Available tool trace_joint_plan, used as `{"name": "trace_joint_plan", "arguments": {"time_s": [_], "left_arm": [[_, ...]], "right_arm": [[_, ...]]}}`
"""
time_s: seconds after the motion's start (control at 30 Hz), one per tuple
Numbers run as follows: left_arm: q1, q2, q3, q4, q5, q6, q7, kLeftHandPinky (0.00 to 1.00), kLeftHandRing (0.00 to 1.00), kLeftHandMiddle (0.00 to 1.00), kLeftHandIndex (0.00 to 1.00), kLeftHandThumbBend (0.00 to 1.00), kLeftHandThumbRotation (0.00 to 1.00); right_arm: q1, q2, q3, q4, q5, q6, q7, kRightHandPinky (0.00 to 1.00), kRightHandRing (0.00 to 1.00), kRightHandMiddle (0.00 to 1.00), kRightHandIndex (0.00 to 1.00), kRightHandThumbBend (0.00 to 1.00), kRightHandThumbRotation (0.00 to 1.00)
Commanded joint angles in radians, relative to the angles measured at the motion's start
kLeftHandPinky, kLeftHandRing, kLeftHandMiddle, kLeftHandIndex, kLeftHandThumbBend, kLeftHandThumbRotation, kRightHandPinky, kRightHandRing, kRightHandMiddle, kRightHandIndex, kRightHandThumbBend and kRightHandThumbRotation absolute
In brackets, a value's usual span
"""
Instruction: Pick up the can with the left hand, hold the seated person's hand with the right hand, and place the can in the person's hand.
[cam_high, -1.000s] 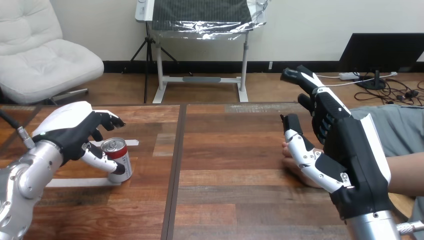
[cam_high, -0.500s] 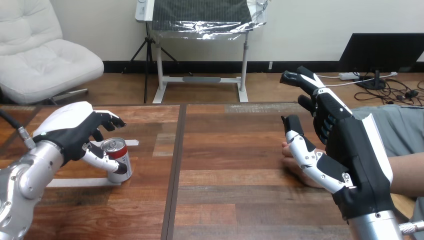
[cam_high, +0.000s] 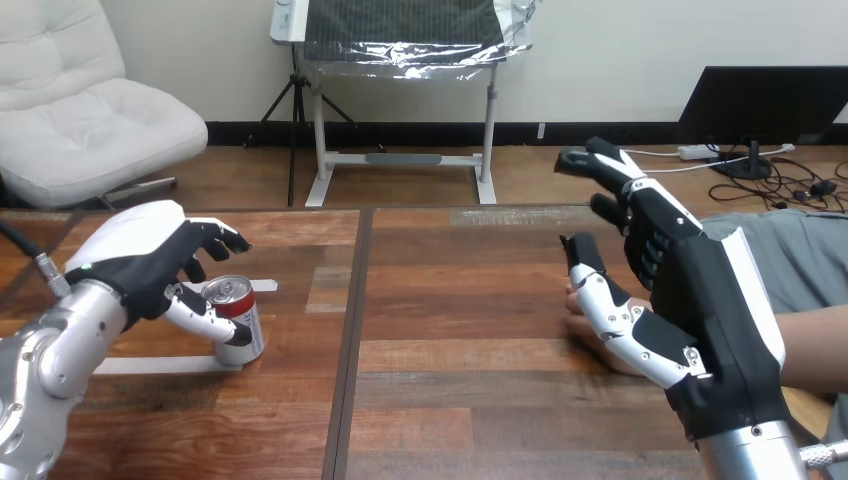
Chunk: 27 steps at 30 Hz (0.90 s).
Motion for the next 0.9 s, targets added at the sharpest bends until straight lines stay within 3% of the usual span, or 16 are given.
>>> {"name": "trace_joint_plan", "arguments": {"time_s": [0.0,0.87], "left_arm": [[-0.052,0.012,-0.009,-0.047,0.005,-0.003,0.024,0.57,0.66,0.77,0.76,0.84,0.15],[-0.079,0.010,-0.057,-0.003,0.029,0.018,0.003,0.62,0.71,0.77,0.75,0.82,0.14]], "right_arm": [[-0.056,-0.005,-0.005,-0.004,0.009,-0.009,0.002,0.91,0.95,0.94,0.79,0.21,0.00],[-0.060,-0.006,-0.010,-0.003,0.033,-0.007,0.011,0.89,0.94,0.94,0.77,0.23,0.00]]}}
